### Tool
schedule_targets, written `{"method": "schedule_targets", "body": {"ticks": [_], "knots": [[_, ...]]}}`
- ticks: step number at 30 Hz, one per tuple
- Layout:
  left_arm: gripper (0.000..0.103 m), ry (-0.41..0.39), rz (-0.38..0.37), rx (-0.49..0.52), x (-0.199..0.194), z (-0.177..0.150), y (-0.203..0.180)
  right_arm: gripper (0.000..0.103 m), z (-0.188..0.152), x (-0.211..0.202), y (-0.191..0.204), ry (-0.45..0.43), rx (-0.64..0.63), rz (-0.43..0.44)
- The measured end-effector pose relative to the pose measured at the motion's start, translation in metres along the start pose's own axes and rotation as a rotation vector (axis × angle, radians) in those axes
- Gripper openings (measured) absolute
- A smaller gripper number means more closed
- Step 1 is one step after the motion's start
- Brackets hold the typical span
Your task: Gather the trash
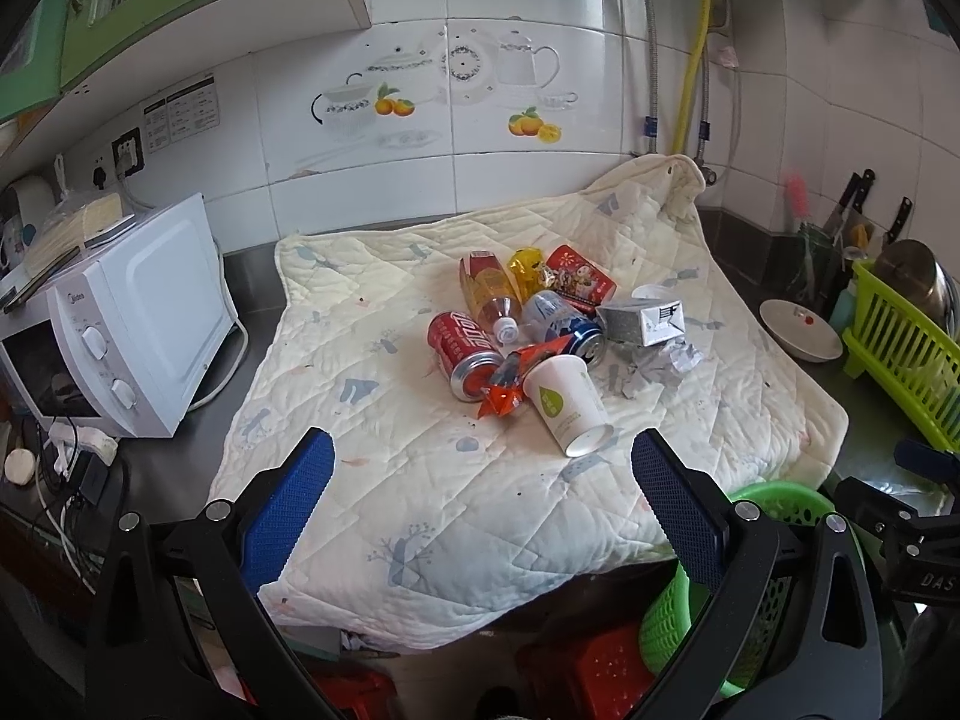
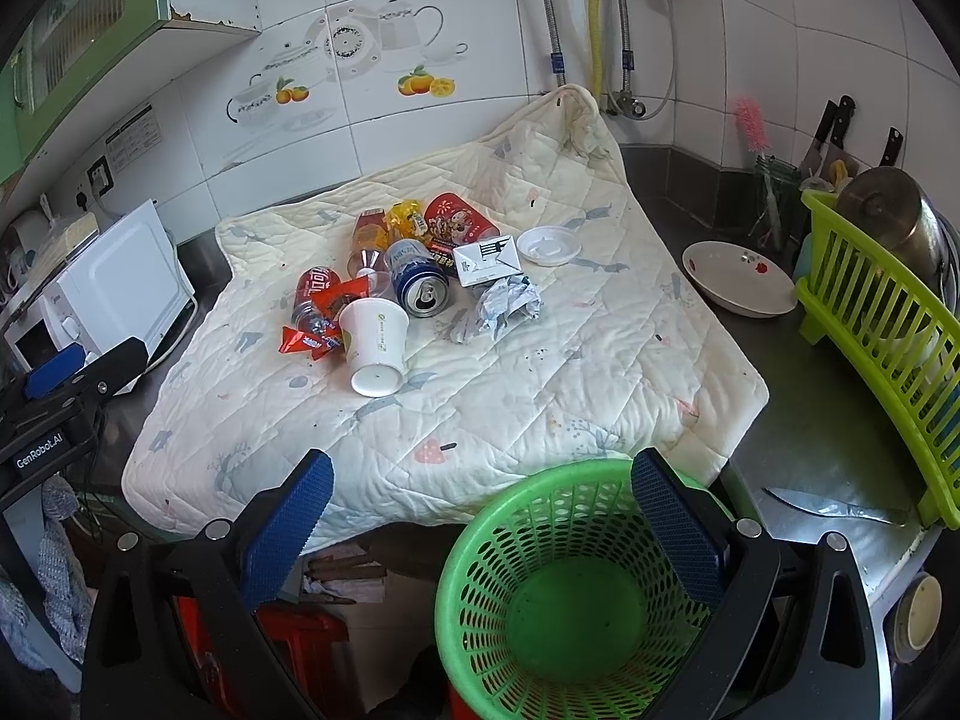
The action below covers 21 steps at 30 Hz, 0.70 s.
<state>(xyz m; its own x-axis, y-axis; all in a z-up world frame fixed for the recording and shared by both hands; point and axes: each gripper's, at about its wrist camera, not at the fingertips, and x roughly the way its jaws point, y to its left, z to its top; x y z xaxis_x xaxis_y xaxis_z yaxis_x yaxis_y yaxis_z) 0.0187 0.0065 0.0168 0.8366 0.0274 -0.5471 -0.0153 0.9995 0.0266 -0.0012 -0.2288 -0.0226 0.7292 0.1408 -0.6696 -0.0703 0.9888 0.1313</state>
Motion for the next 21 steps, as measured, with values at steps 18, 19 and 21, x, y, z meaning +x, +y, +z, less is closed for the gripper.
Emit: {"method": "schedule_targets", "body": {"ticks": [18, 19, 21], "knots": [[0.098, 0.014, 0.005, -0.015, 0.010, 0.005, 0.004, 0.097, 0.006, 0.007, 0.008, 0.002, -0.010, 0.006], [0.098, 0.016, 0.005, -0.015, 0.012, 0.005, 0.005, 0.097, 0.007, 0.009, 0.008, 0.003, -0.009, 0.007], [0.098, 0.019, 0.005, -0.015, 0.014, 0.006, 0.005, 0.097, 0.008, 0.011, 0.008, 0.006, -0.009, 0.008]]}}
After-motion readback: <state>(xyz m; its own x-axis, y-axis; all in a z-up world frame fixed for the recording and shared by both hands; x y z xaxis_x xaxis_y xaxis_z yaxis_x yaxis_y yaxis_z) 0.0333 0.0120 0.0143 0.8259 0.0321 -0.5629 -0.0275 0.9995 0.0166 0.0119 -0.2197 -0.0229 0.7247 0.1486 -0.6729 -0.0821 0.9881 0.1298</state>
